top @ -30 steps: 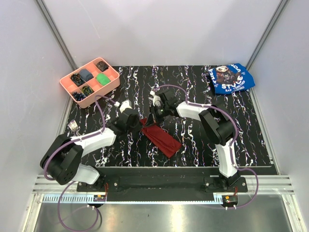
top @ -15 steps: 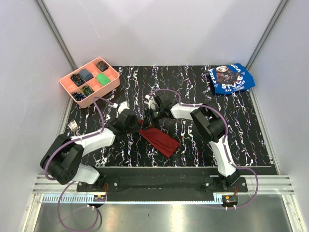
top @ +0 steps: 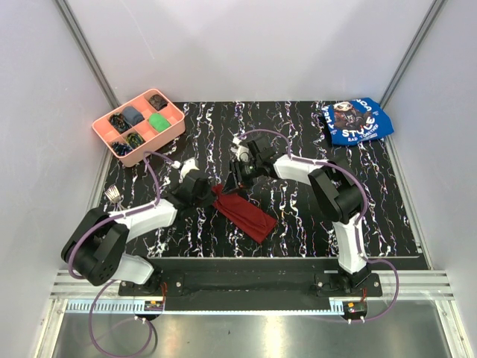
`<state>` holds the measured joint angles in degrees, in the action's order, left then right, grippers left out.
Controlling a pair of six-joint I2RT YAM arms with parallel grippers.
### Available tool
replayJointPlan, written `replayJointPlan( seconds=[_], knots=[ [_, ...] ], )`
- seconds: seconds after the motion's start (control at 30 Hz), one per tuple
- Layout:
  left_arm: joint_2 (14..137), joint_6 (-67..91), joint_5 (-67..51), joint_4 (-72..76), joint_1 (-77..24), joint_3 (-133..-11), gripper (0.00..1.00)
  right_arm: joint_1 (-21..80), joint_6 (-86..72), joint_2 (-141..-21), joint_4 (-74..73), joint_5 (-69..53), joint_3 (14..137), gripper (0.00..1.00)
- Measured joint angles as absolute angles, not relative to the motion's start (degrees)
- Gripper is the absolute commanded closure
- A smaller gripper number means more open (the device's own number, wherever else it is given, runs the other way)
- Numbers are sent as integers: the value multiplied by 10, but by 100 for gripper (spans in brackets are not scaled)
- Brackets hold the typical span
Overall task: Fold the napkin into a case and place the utensils inside
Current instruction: Stuff the top corner of the smaller-rectangle-folded napkin into the folded napkin.
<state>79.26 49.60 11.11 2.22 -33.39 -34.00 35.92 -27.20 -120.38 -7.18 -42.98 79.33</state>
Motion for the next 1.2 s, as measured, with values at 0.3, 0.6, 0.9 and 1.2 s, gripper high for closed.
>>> replayJointPlan(
  seconds=[0.3,0.6,0.9,1.2],
  knots=[
    [776,496,111,22,-334,-339,100,359,-268,-1216,-81,-432,811,69],
    [766,495,107,35,-333,-324,100,361,-276,-1254,-70,-452,837,92],
    [766,494,95,55,-333,-313,100,391,-290,-1298,-62,-476,849,83],
    [785,506,96,41,-332,-313,100,363,-306,-1274,-37,-489,808,71]
  ],
)
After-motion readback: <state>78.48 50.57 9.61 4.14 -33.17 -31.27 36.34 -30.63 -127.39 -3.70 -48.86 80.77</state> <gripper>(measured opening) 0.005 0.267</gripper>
